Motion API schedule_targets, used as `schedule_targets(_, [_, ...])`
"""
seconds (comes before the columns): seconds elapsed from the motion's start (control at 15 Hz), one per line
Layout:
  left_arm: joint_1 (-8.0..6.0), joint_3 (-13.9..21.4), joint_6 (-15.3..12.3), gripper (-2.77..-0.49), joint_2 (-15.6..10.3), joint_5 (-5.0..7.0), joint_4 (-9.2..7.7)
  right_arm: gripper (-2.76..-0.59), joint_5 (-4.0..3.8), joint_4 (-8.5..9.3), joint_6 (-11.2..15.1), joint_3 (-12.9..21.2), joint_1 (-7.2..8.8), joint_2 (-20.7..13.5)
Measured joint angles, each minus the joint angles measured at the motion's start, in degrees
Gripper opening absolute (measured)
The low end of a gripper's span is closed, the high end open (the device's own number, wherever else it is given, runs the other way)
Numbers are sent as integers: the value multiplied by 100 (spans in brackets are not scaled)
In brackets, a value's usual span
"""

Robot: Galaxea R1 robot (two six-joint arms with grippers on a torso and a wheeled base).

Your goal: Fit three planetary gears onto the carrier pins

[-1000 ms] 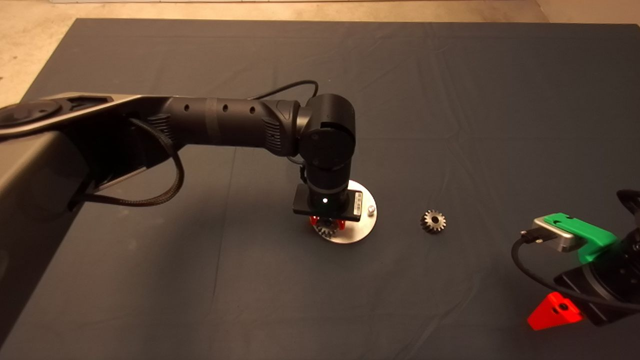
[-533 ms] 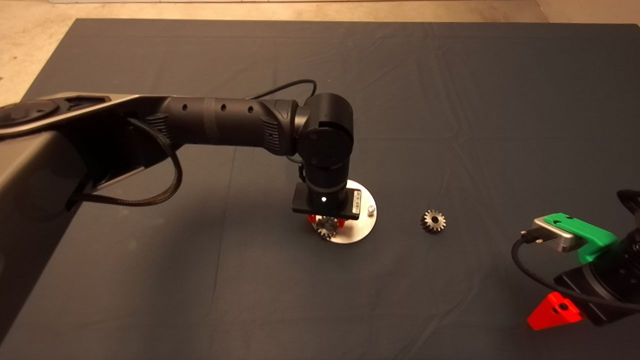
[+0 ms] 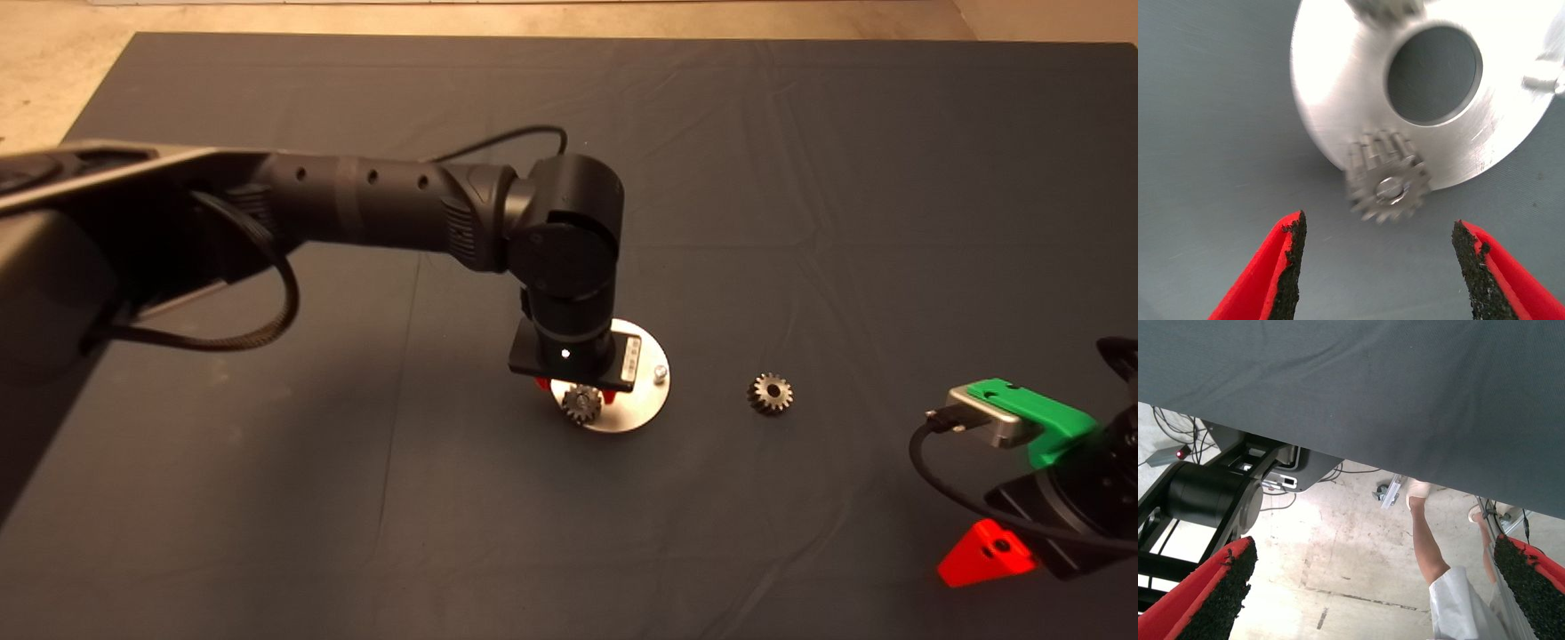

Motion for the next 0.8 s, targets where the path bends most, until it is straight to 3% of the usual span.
schedule_targets(0.13, [-132, 347, -165, -166, -346, -2, 6, -71, 2, 0, 0, 0, -1, 2])
schedule_targets(0.27, [-167, 748, -270, -151, -674, 22, 5, -71, 7, 0, 0, 0, 0, 14])
schedule_targets(0.4, [-206, 1268, -314, -150, -1105, 15, 5, -71, 5, 0, -22, 0, 0, 55])
schedule_targets(0.47, [-224, 1492, -335, -139, -1371, -16, -9, -71, -2, 0, -96, -1, 0, 63])
schedule_targets(0.6, [-228, 1883, -380, -136, -2039, 30, 6, -71, 5, 5, -453, -121, -2, 131])
schedule_targets(0.67, [-227, 2178, -391, -135, -2297, 93, -5, -71, 5, 5, -753, -305, 0, 146])
schedule_targets(0.8, [-225, 2691, -412, -122, -2507, 87, -101, -71, 25, 4, -1467, -819, 2, 271])
